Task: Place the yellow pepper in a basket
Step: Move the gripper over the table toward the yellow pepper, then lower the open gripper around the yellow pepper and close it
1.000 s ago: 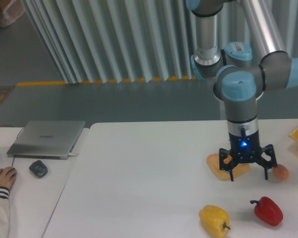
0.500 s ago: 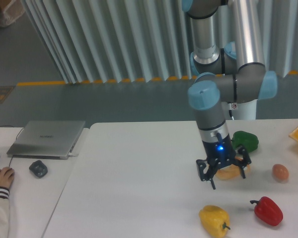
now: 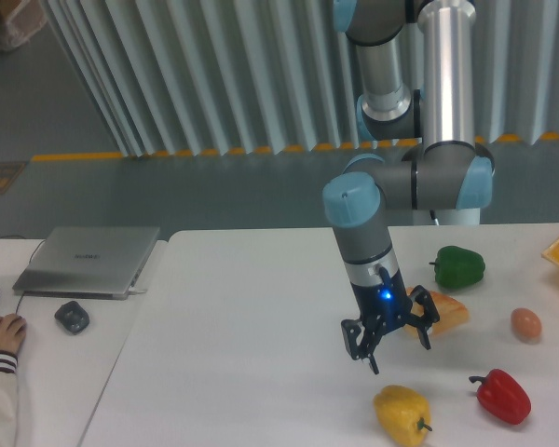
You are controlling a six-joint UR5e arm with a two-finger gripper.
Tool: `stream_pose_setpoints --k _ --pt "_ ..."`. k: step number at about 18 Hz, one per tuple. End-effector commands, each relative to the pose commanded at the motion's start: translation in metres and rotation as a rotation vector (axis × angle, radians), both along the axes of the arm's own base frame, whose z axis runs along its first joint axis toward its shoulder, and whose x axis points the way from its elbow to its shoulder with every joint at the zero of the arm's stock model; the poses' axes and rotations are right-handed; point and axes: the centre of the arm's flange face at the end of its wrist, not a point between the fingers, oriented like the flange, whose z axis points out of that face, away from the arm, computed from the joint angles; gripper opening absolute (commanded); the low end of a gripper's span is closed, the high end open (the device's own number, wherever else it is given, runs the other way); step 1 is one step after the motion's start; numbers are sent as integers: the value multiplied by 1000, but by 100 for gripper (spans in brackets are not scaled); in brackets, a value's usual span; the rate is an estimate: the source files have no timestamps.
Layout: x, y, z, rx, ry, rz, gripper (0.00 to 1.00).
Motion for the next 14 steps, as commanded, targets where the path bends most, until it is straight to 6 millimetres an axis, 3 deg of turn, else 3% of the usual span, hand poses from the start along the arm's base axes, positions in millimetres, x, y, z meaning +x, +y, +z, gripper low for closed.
stream_pose_setpoints --k 3,14 --pt "-8 6 2 10 3 4 100" --pt "-22 24 -22 4 -6 9 100"
